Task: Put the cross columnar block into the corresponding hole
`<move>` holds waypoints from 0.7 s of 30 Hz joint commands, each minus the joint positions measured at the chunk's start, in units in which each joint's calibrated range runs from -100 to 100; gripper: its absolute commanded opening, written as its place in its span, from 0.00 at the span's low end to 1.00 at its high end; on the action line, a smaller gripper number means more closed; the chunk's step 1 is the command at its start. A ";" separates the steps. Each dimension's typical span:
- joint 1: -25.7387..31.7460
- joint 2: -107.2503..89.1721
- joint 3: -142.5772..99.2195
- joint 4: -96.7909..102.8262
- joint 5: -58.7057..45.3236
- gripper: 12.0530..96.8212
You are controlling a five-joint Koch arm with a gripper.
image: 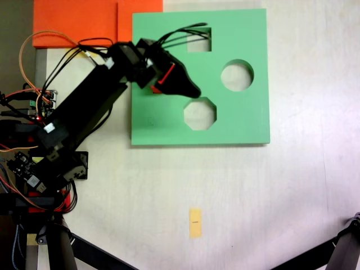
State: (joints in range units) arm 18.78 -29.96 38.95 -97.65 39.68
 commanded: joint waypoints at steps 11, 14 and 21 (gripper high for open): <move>-16.65 -9.71 0.43 12.19 -18.66 0.61; -18.46 -11.24 -10.94 19.80 -20.90 0.61; -18.56 -29.68 -52.21 61.78 -24.71 0.50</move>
State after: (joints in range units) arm 0.12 -54.58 -12.10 -52.23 16.63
